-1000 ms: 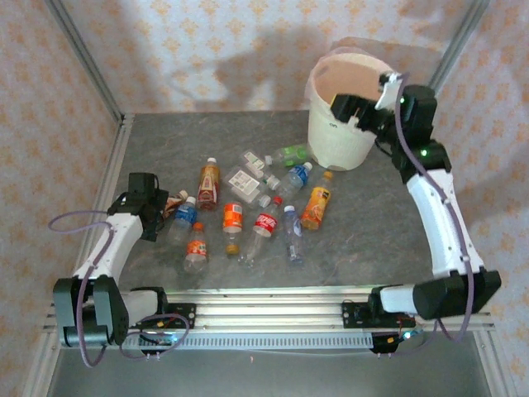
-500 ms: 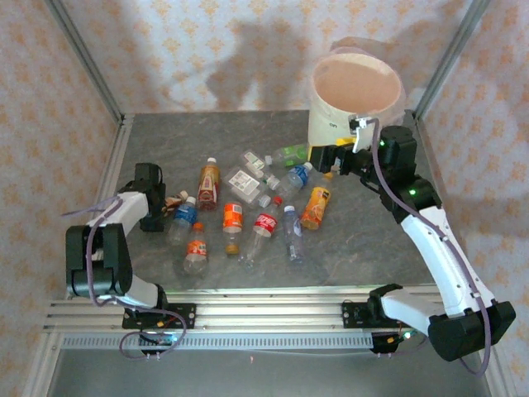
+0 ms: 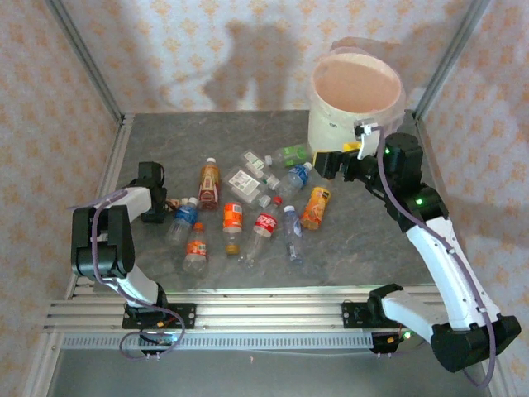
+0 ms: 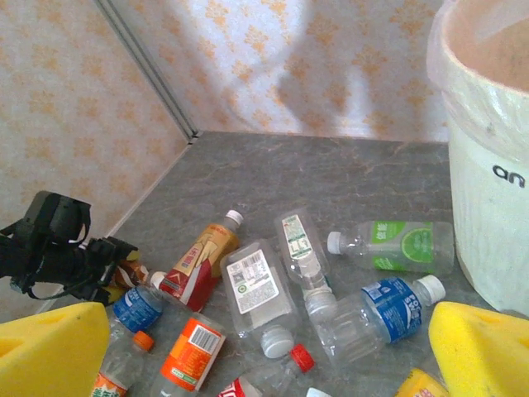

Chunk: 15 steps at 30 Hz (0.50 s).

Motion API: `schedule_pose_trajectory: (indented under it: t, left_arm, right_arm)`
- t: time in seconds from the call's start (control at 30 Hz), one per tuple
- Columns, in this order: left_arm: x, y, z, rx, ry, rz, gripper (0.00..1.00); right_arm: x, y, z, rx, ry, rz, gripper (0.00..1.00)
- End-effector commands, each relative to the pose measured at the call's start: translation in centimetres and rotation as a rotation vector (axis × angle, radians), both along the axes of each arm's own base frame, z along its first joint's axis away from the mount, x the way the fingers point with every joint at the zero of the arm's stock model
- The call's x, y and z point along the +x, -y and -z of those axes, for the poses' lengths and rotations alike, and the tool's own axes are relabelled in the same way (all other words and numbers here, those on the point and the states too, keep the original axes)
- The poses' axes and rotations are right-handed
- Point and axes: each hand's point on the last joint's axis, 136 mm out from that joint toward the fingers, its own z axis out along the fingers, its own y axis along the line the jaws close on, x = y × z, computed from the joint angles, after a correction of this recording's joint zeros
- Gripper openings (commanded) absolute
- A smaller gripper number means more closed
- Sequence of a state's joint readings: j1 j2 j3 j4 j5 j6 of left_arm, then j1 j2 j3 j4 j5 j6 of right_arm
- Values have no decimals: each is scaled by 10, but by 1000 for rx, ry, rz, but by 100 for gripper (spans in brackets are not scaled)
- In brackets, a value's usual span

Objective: Put the plastic bottles in the bin

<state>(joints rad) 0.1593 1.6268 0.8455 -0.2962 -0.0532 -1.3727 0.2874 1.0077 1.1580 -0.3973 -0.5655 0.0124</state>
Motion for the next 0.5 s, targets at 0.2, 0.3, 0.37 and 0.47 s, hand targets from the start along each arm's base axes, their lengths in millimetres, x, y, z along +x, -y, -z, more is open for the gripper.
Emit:
schedule_pose_trajectory:
  t: [0.2, 0.3, 0.37, 0.47]
  left_arm:
    - [61, -21, -47, 173, 146, 170, 48]
    - [67, -18, -61, 189, 189, 219, 47]
    - [73, -12, -70, 178, 229, 260, 46]
    - [84, 2, -90, 150, 304, 336, 45]
  right_arm:
    - [6, 13, 8, -17, 13, 94, 99]
    - [8, 16, 7, -5, 33, 116, 99]
    - [9, 18, 7, -3, 40, 131, 99]
    - [12, 22, 13, -10, 36, 158, 99]
